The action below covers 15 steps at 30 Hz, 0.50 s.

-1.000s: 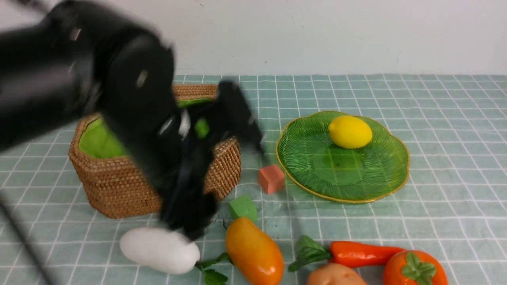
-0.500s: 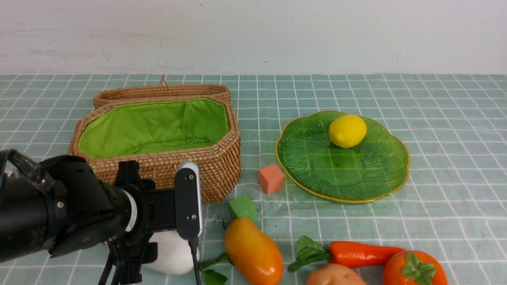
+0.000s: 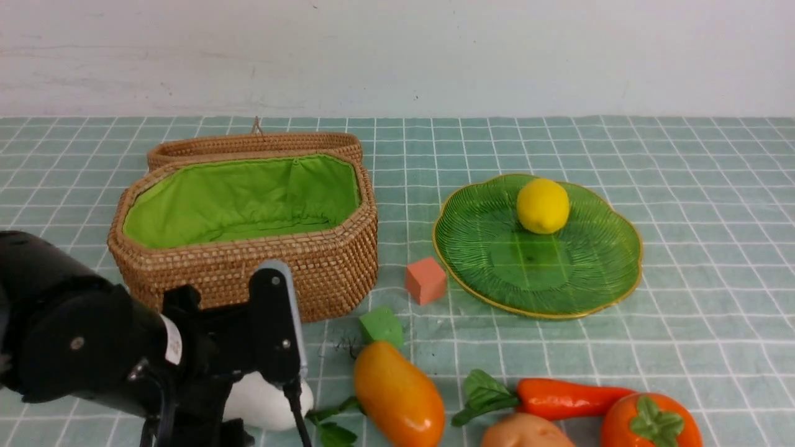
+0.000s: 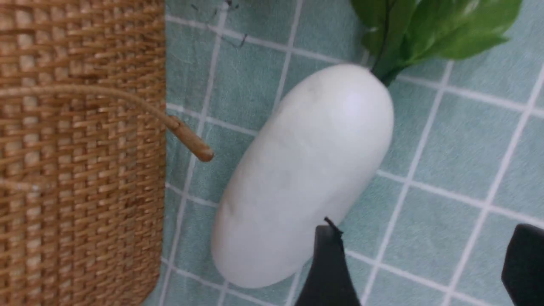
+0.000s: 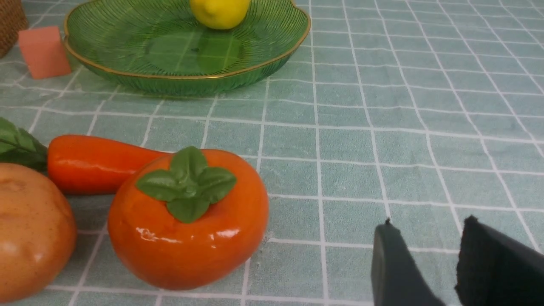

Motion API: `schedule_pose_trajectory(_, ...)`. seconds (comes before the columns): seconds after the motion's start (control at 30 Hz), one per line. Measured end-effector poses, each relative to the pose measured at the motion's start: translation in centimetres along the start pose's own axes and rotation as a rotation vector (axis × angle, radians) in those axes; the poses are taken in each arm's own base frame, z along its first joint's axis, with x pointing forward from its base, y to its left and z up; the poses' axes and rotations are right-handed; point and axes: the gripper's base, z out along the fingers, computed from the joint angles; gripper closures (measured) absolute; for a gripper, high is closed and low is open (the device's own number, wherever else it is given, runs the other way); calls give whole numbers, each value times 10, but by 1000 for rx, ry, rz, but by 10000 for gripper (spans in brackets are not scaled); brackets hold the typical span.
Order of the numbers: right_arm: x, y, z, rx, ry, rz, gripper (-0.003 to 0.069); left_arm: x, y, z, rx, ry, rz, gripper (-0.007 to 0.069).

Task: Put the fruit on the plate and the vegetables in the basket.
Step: Take a daikon with your left arm and place it on the basket on the left.

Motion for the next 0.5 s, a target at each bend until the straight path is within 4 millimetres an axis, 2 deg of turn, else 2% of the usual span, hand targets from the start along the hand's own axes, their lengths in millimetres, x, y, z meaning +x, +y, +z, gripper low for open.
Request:
schedule_pose_trajectory(0.17,0,0,0,0,0,0,418,-4,-5,-18,25,-88,-209,117)
schedule_pose_trajectory(0.43,0,0,0,0,0,0,418,-1,-1,-17,-7,-55,-189,117)
schedule_pose_trajectory(0.5,0,0,0,0,0,0,418,1,8,-15,-1,-3,-202,117)
